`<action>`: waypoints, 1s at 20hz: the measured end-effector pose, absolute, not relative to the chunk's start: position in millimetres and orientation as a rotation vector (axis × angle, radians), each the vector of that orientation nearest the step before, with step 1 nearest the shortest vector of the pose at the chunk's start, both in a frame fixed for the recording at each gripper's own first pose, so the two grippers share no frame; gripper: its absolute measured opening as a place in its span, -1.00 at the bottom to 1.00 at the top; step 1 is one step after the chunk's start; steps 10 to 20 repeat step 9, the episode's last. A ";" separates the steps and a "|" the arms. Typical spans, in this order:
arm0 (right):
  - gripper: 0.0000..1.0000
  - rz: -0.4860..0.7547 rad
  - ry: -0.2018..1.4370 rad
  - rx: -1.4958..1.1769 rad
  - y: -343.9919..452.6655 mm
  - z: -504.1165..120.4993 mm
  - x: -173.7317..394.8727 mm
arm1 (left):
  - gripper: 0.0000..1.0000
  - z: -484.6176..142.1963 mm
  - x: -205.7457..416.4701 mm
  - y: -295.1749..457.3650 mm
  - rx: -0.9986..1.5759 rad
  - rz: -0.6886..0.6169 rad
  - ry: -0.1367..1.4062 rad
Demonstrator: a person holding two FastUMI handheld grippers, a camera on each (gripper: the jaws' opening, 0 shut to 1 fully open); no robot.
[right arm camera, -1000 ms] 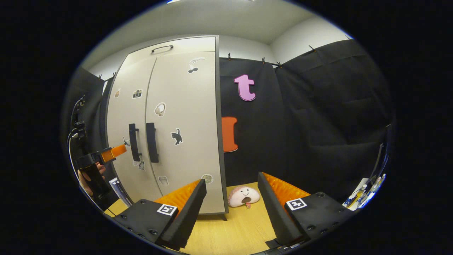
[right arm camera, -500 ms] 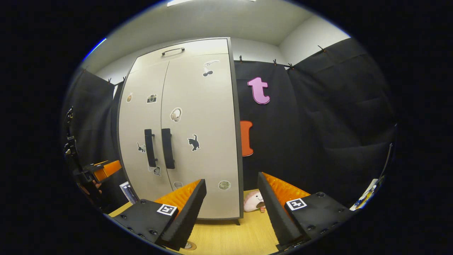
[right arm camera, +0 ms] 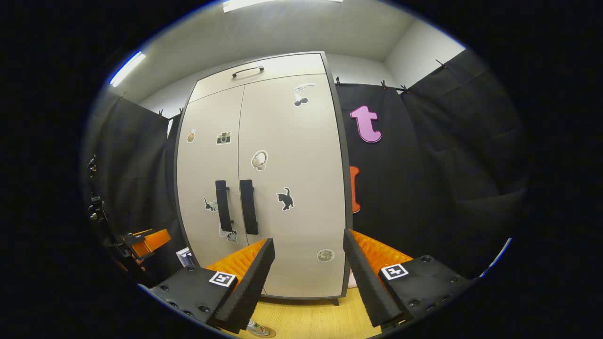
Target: Grasp the bottle in the cabinet with the left hand and place it on the coaster, then close the right door with the right hand and the left door with the left hand.
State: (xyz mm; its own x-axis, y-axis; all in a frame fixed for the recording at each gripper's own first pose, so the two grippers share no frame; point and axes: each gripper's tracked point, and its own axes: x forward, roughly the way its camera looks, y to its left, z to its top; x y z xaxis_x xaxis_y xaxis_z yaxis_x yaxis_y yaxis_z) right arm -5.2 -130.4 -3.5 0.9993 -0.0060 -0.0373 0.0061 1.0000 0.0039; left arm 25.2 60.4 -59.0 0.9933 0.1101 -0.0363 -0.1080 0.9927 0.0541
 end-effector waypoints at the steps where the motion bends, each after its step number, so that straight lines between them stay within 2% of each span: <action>1: 0.93 -0.006 0.041 0.005 -130.1 -5.3 -5.2 | 0.89 -57.6 24.4 61.6 0.057 0.114 0.036; 20: 0.93 -0.007 0.070 -0.014 -127.9 -17.6 -11.7 | 0.89 -48.7 18.9 48.2 0.054 0.098 0.003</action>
